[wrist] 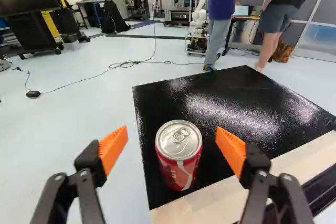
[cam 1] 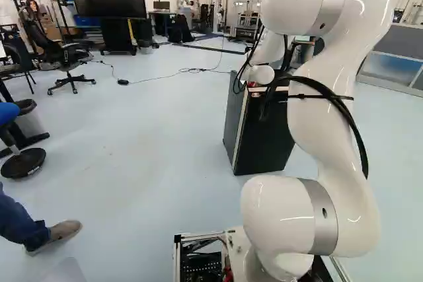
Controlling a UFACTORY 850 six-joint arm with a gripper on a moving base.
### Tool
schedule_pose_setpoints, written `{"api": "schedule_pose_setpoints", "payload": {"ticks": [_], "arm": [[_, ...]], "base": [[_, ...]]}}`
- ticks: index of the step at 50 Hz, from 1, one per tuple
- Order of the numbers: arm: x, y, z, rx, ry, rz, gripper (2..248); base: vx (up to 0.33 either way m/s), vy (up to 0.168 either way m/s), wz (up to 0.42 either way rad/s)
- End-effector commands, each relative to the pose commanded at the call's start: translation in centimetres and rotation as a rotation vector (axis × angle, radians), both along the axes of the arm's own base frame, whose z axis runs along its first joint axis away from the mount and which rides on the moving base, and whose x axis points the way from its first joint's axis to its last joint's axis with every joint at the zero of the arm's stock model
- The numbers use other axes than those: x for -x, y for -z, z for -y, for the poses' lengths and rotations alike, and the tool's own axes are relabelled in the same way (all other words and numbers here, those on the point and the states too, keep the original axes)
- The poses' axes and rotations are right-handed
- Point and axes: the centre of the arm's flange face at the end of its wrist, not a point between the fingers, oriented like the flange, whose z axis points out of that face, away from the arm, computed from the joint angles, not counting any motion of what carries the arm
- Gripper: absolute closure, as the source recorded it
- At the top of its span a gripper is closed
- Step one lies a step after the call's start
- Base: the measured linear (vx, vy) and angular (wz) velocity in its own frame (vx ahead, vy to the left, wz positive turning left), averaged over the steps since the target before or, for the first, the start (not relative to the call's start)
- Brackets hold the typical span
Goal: Grab a drink from the fridge
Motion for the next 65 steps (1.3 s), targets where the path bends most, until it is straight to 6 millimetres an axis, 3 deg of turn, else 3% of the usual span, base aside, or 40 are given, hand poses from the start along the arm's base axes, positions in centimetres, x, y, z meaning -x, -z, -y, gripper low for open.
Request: {"api": "schedule_pose_setpoints", "payload": {"ticks": [2,3,7,8,13,14,18,19,65], "arm": [[0.0,0.0,0.0,0.0,0.0,0.0,15],[0.0,0.0,0.0,0.0,0.0,0.0,53],[0.0,0.0,0.0,0.0,0.0,0.0,53],[0.0,0.0,0.0,0.0,0.0,0.0,91],[0.0,0.0,0.0,0.0,0.0,0.0,91],[0.0,0.0,0.0,0.0,0.0,0.0,129],[0.0,-0.1,0.0,0.0,0.0,0.002,129],[0.0,-0.2,0.0,0.001,0.0,0.003,151],[0.4,-5.4,-0.1,0.02,0.0,0.081,151]], "base": [[0.0,0.0,0.0],[0.0,0.0,0.0],[0.0,0.0,0.0],[0.0,0.0,0.0],[0.0,0.0,0.0],[0.0,0.0,0.0],[0.0,0.0,0.0],[0.0,0.0,0.0],[0.0,0.0,0.0]]}}
